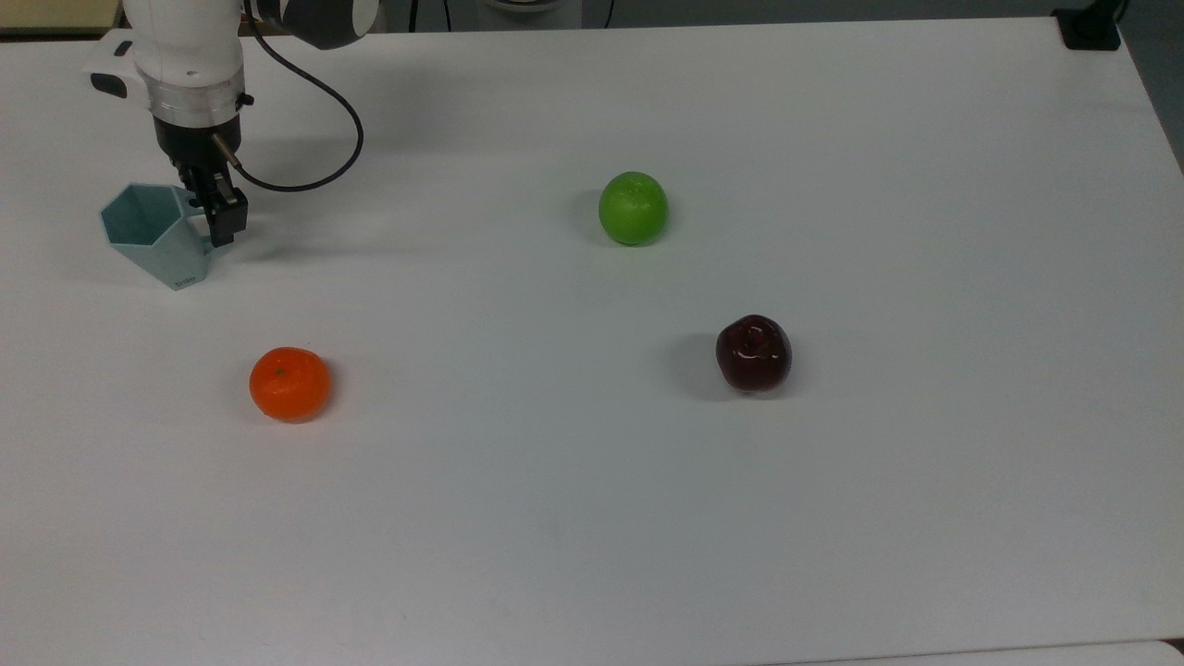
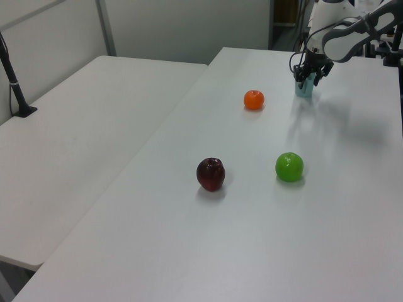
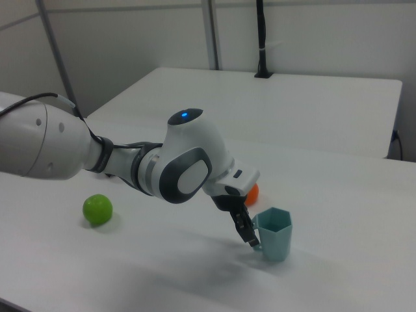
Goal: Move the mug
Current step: 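Close the gripper on the mug rim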
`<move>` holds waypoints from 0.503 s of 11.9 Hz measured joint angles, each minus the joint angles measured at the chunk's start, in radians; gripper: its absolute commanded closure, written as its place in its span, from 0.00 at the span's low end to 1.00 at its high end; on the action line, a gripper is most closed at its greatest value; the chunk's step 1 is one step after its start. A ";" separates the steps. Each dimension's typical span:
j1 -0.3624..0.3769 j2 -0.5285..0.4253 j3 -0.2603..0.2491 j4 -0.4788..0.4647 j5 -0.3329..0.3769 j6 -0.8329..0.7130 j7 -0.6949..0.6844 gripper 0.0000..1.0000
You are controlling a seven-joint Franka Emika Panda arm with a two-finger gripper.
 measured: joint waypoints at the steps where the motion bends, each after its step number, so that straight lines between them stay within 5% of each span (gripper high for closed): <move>1: -0.003 0.002 0.000 0.000 0.000 0.001 0.000 0.49; 6: -0.005 0.002 0.000 0.000 -0.003 0.001 0.001 0.67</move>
